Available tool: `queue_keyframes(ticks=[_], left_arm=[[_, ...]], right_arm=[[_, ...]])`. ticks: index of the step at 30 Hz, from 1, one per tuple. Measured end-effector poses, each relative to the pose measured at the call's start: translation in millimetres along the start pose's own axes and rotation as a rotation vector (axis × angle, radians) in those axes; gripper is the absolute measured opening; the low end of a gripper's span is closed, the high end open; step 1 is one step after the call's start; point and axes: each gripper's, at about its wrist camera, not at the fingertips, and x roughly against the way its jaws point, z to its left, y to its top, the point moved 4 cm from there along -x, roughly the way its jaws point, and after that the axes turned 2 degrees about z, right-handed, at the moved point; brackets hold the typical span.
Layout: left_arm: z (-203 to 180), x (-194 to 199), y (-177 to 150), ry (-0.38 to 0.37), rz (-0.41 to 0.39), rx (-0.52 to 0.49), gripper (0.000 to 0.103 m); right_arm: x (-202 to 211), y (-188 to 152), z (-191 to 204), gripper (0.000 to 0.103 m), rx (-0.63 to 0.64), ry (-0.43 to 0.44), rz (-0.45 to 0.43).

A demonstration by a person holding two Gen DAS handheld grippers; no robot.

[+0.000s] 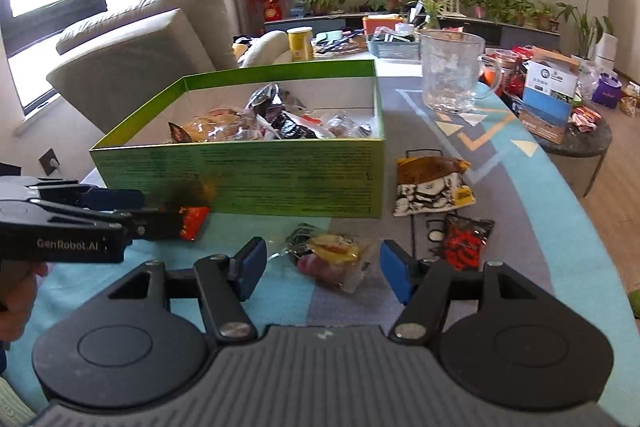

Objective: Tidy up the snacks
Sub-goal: 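Move both grippers back to the red packet and the clear fruit-candy bag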

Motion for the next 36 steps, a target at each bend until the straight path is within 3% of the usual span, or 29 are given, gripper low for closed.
queue_keyframes(ticks=[5, 8, 14, 23, 28, 32, 36], left_arm=[[-0.4, -1.9, -0.2, 0.023, -0.010, -0.021, 0.060], [1.2, -12.2, -0.1, 0.018, 0.023, 0.009, 0.060], [-2.6, -14.2, -8.0, -0.035, 0.054, 0.020, 0.060], [-11.9, 14.4, -27.1, -0.128, 0.105, 0.018, 0.060], [-1.8, 27.2, -34.4, -0.079, 0.092, 0.017, 0.060], [7.4, 16.7, -24.0, -0.016, 0.060, -0.021, 0.060], [5.0, -1.4, -9.7, -0.042, 0.043, -0.092, 0.060]], right_arm=[[-9.9, 2.8, -8.3, 0.048, -0.048, -0.012, -0.001], [-14.1, 4.7, -14.6, 0.048, -0.092, -0.020, 0.006], [-20.5, 3.9, -15.8, 0.048, -0.121, -0.004, 0.020], [-20.1, 0.8, -9.6, 0.048, -0.105, 0.033, 0.035], [-12.0, -2.4, -4.8, 0.048, -0.094, 0.075, 0.047], [4.2, -5.5, 9.1, 0.048, -0.032, 0.164, 0.064], [17.7, -2.7, 14.0, 0.048, 0.038, 0.109, 0.017]])
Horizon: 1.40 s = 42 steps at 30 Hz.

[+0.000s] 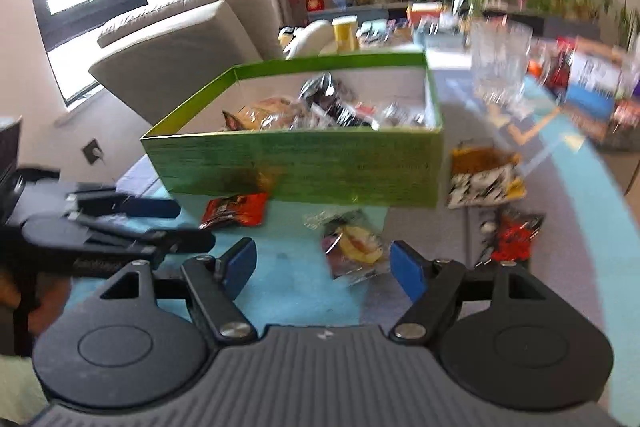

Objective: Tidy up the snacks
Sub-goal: 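Move both grippers back to the red packet and the clear fruit-candy bag, then grasp the red packet with the left gripper while the right grasps the clear fruit-candy bag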

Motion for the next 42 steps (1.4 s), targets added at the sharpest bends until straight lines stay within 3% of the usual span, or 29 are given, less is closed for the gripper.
queue_keyframes(ticks=[6, 8, 10, 13, 18, 20, 22, 24, 30, 35, 42], left_arm=[[-1.6, -18.5, 6.2, -0.031, 0.005, -0.061, 0.057], [-0.1, -19.1, 4.9, -0.051, -0.003, -0.034, 0.050], [-1.5, -14.2, 2.7, -0.083, 0.001, -0.023, 0.032], [-4.9, -3.4, -3.7, -0.101, 0.033, -0.009, 0.029], [-12.0, 15.7, -15.4, -0.123, 0.044, -0.005, 0.029], [-15.4, 20.0, -10.8, -0.124, 0.001, -0.034, 0.030], [-17.1, 18.0, -3.7, -0.115, -0.037, -0.085, 0.046], [-18.4, 10.9, 2.5, -0.105, -0.051, -0.138, 0.050], [-17.7, -19.1, 4.4, -0.124, 0.037, -0.217, 0.050], [-8.9, -6.9, -5.3, -0.152, 0.032, -0.106, 0.043], [-14.2, 15.9, -21.1, -0.139, 0.030, -0.013, 0.041]], right_arm=[[-3.9, 0.2, -4.0, 0.048, -0.007, -0.007, 0.010], [-7.3, 1.1, -4.3, 0.048, -0.007, -0.008, 0.011], [-9.8, 3.0, -6.4, 0.048, -0.012, -0.003, 0.008], [-15.0, 4.7, -8.7, 0.048, -0.008, 0.002, 0.007], [-33.7, 8.2, -8.2, 0.048, 0.078, 0.011, 0.013], [-41.7, 9.2, -10.8, 0.048, 0.082, 0.006, 0.040], [-46.9, 8.6, -13.5, 0.048, 0.068, 0.017, 0.070], [-47.5, 6.3, -13.4, 0.048, 0.069, 0.022, 0.077], [-48.0, 0.7, -6.2, 0.048, 0.109, -0.007, 0.077], [-46.6, 1.9, -6.4, 0.046, 0.120, -0.029, 0.068], [-39.4, -2.4, -9.8, 0.044, 0.068, -0.049, 0.059]])
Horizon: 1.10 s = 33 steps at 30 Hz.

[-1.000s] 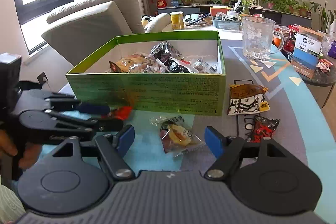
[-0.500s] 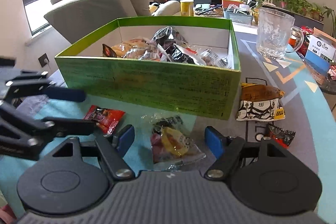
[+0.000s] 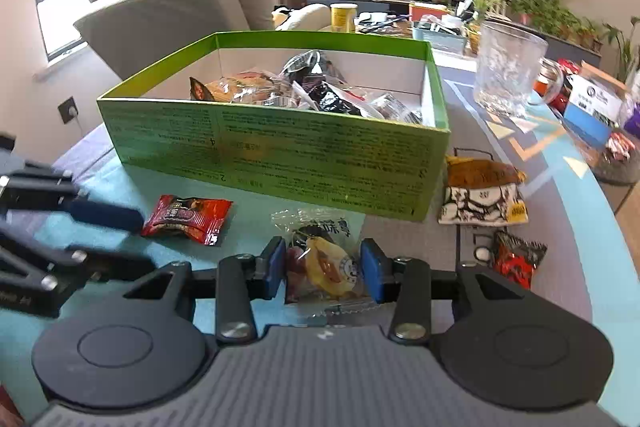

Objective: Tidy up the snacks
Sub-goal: 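Grasp the red packet with the left gripper while the right grasps the clear fruit-candy bag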

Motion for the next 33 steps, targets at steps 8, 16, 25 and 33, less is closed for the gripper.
queue_keyframes(ticks=[8, 16, 25, 33], left_arm=[[11.0, -9.9, 7.2, 0.075, -0.013, 0.003, 0.050], [7.0, -11.4, 9.5, 0.008, 0.009, 0.050, 0.001], [1.9, 13.5, 3.9, 0.025, -0.044, 0.061, 0.008], [-10.0, -5.7, 24.2, 0.065, -0.068, -0.198, 0.051]], right_arm=[[13.7, -4.9, -6.5, 0.044, -0.077, -0.019, -0.018], [21.1, -9.0, -8.2, 0.043, -0.113, -0.010, -0.032], [23.5, -9.0, -11.9, 0.043, -0.148, 0.004, -0.047], [30.9, -8.9, -12.2, 0.044, -0.155, 0.011, -0.060]])
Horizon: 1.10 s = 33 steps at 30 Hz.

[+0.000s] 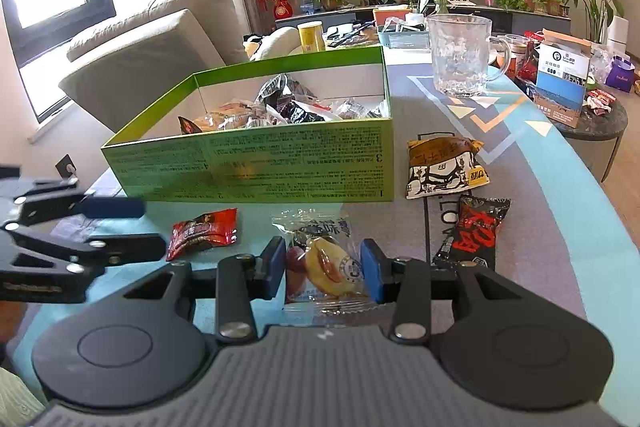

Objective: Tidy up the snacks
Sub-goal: 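Grasp the red packet with the left gripper while the right grasps the clear fruit-candy bag, then lift the red packet with the left gripper while the right carries the fruit bag over the box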

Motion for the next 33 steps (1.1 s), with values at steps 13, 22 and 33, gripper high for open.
queue_keyframes(ticks=[13, 22, 33], left_arm=[[-3.9, 2.6, -13.0, 0.007, -0.009, 0.065, 0.024], [-0.7, 43.8, 8.4, 0.041, -0.150, 0.190, 0.024], [18.0, 49.6, 30.7, 0.111, -0.223, 0.278, 0.024]], right_arm=[[8.9, 10.2, -4.1, 0.043, -0.008, -0.007, -0.036], [16.7, 37.6, 14.2, 0.043, -0.001, 0.041, -0.131], [19.6, 67.7, 29.8, 0.043, 0.018, 0.040, -0.191]])
